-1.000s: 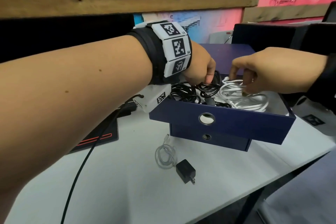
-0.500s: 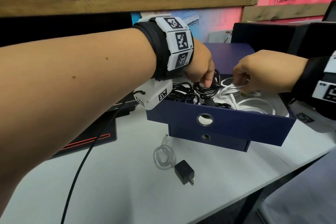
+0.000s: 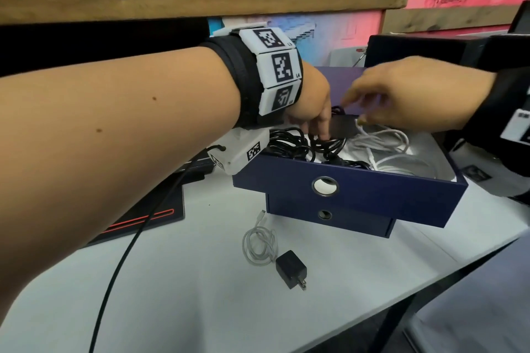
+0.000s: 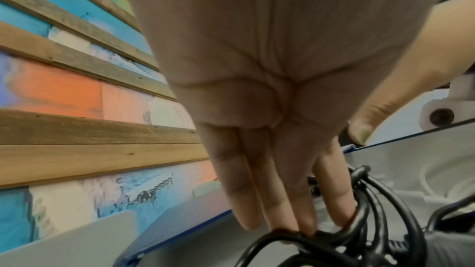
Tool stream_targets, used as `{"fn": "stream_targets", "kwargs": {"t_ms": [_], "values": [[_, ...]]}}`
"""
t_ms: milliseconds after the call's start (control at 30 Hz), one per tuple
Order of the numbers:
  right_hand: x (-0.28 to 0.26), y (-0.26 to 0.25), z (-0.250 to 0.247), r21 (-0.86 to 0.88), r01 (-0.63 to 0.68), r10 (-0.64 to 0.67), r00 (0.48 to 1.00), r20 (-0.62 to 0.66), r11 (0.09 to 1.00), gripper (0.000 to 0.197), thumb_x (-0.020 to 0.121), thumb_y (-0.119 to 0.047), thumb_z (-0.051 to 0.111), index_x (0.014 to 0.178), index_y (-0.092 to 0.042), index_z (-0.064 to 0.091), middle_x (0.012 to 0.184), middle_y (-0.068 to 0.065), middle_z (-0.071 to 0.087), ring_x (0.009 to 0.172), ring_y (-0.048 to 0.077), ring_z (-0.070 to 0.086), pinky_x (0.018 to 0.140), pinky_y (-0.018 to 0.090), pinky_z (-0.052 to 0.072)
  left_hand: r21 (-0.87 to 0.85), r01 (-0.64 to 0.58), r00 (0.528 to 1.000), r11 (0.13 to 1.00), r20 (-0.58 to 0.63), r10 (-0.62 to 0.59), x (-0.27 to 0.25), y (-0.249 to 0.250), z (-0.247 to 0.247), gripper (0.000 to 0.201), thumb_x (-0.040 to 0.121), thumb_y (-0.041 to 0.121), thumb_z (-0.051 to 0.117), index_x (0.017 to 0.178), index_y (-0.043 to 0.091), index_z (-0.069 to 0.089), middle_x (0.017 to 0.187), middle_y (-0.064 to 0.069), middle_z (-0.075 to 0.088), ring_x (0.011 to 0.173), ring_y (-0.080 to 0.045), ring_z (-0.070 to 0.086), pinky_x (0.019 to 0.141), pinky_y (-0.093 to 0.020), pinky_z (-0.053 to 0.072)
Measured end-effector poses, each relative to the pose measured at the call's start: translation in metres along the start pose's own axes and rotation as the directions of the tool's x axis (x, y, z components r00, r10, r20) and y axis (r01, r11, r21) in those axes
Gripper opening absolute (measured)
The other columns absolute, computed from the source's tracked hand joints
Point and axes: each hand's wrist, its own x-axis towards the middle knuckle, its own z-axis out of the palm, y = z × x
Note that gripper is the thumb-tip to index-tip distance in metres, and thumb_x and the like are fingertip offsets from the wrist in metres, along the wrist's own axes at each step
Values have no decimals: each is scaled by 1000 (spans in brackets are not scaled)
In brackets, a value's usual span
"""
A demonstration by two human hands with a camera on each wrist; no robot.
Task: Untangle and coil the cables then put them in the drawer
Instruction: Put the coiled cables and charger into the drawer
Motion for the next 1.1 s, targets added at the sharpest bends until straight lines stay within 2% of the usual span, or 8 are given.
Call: {"fn": "stream_targets", "kwargs": {"t_ms": [67, 167, 333, 467, 633, 767, 933, 1100], "values": [[5, -6, 4, -23, 60, -55, 983, 172, 998, 42, 87, -32, 65, 128, -36, 56, 121, -11, 60, 99, 10, 58, 89, 29, 44, -62, -17, 1000, 998, 4, 17, -4, 0, 2, 14, 85, 30, 69, 92, 18, 71, 69, 14, 64, 48, 7, 58, 45, -8, 41], [6, -11, 12, -121, 104, -55, 934, 354, 987, 44, 90, -43, 57, 133, -46, 48, 125, -13, 56, 104, 10, 54, 90, 25, 40, -37, -27, 1000, 999, -13, 27, -13, -1, 1, 11, 84, 34, 70, 86, 23, 70, 69, 16, 64, 51, 7, 58, 46, -8, 41], [4, -10, 18, -234, 98, 0, 923, 386, 967, 49, 86, -64, 35, 119, -40, 62, 113, -10, 55, 108, 18, 51, 92, 36, 44, 130, -45, 999, 990, 15, 43, -12, -6, -4, 40, 94, 3, 50, 118, 30, 66, 97, 18, 60, 85, 1, 54, 74, -12, 40], [6, -12, 24, -293, 36, 68, 940, 336, 955, 49, 87, -65, 37, 108, -33, 68, 99, -7, 47, 95, 18, 52, 80, 32, 46, 93, -20, 998, 995, -54, 25, -24, -17, -16, 34, 92, 9, 57, 108, 37, 69, 77, 27, 62, 59, 13, 56, 75, -12, 45], [3, -12, 20, -190, -24, 84, 945, 316, 981, 44, 87, -62, 42, 110, -34, 67, 100, -6, 51, 91, 17, 56, 85, 37, 48, 38, 25, 993, 999, -113, -21, -45, -35, -22, 32, 90, 9, 60, 101, 38, 68, 92, 23, 67, 81, 6, 58, 86, -20, 47], [-9, -17, -3, -7, -23, 24, 976, 216, 1000, 40, 83, -60, 46, 113, -42, 65, 87, -19, 52, 81, 5, 53, 78, 28, 43, 75, 78, 977, 994, -204, -61, -71, -52, -13, 27, 92, 18, 59, 103, 41, 67, 91, 24, 65, 83, 3, 54, 73, -8, 36], [-37, -42, -33, 3, 43, -43, 998, 56, 999, 42, 78, -60, 42, 102, -39, 70, 83, -15, 56, 74, 14, 57, 68, 33, 46, -63, 163, 907, 985, -383, -174, -107, -84, 19, 20, 90, 8, 54, 89, 23, 66, 88, 8, 67, 89, -12, 62, 73, -26, 42], [-73, -91, -41, 33, 185, -168, 942, -292, 982, 18, 88, -36, 57, 92, -27, 73, 75, -5, 59, 65, 20, 57, 57, 24, 33, -216, 253, 954, 943, -107, -280, -109, -114, 88, 27, 86, 0, 49, 81, 20, 67, 73, 5, 69, 70, -10, 66, 63, -21, 48]]}}
